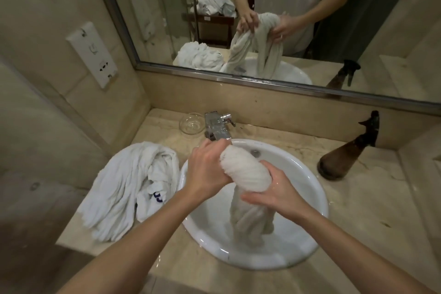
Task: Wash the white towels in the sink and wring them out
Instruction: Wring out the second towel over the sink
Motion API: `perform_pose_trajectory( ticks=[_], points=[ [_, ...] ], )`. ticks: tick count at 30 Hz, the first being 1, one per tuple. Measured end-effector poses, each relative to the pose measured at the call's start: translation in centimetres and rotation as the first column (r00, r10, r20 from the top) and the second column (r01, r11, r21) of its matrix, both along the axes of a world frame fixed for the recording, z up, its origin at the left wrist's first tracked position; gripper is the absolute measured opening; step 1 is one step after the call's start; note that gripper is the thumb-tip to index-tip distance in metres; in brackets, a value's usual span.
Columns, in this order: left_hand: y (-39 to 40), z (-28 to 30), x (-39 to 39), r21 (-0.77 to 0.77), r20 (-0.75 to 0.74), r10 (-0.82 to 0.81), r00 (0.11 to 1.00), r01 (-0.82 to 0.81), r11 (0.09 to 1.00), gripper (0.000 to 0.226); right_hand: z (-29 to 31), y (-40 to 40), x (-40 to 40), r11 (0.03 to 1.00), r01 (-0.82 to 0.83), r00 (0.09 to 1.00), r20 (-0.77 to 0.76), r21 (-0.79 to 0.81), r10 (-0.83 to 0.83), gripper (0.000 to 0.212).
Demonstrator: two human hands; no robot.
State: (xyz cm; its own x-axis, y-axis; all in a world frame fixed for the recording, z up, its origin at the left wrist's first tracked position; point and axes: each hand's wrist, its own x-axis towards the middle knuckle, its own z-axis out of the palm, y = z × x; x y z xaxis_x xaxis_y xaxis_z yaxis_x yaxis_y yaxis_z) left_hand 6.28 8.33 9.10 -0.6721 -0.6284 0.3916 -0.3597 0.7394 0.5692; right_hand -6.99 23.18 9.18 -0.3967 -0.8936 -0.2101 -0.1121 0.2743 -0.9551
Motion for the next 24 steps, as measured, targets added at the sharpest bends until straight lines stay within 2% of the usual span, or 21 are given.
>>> perform_pose_trajectory(
  ticks=[4,8,11,13,15,17,20,24],
  points=[
    [-0.4,1.6,0.9,-0.025,-0.058,-0.015,0.998,0.013,1.0,0.04,-1.1,2.8,-0.9,0.974,-0.211,0.977,0.04,0.078,0.208,0.1],
    [-0.5,3.6,0.9,0.151,-0.144,0.061,0.988,-0.039,0.988,0.037,-2.6,2.6,-0.3,0.992,-0.098,0.992,-0.074,0.075,0.103,0.113],
    [-0.7,3.7,0.9,0.391,-0.202,0.126,0.971,-0.038,0.919,0.04,-3.6,0.7,-0.2,0.999,0.024,0.995,-0.1,-0.022,-0.026,0.103],
    [-1.2,3.1,1.1,0.547,-0.212,0.177,0.961,-0.033,0.837,0.049,-3.2,-0.1,-0.5,0.995,0.076,0.992,-0.095,-0.069,-0.082,0.082],
    [-1.6,2.3,1.6,0.664,-0.203,0.227,0.953,-0.036,0.747,0.061,-2.5,-0.6,-1.1,0.992,0.092,0.99,-0.103,-0.088,-0.101,0.07],
    [-1.8,1.6,2.3,0.739,-0.199,0.225,0.954,-0.005,0.673,0.065,-1.3,-0.9,-2.1,0.994,0.051,0.986,-0.152,-0.101,-0.066,0.07],
    [-2.0,0.5,3.5,0.793,-0.214,0.111,0.97,0.106,0.6,0.075,1.2,-1.3,-3.9,0.997,-0.026,0.957,-0.29,-0.077,0.002,0.07],
    [-2.6,0.2,4.0,0.791,-0.151,-0.126,0.98,0.196,0.579,0.08,4.1,-1.0,-5.7,0.982,-0.189,0.851,-0.497,0.017,0.172,0.057]
  ],
)
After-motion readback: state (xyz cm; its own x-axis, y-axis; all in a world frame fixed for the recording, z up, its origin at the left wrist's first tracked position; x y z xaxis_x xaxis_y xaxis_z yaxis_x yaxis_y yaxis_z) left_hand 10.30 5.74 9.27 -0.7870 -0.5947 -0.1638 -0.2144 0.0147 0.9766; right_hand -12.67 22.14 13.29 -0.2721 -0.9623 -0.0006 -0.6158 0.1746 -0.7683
